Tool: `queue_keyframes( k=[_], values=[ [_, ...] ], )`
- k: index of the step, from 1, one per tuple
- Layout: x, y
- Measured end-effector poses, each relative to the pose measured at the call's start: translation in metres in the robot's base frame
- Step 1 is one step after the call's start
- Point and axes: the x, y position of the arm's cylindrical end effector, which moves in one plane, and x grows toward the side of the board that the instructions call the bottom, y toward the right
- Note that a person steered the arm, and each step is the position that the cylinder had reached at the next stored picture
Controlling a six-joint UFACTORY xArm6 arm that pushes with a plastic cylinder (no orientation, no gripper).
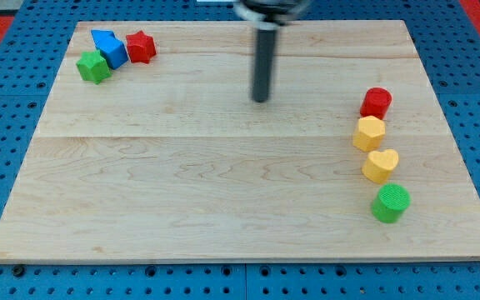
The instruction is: Push the green star to the left of the red circle
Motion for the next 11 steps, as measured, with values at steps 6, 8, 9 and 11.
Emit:
queue_keyframes(
  k=[6,8,9,11],
  values=[
    [-0.048,-0.270],
    [-0.078,-0.180],
    [-0.057,-0.074],
    [-0.020,-0.027]
  ],
)
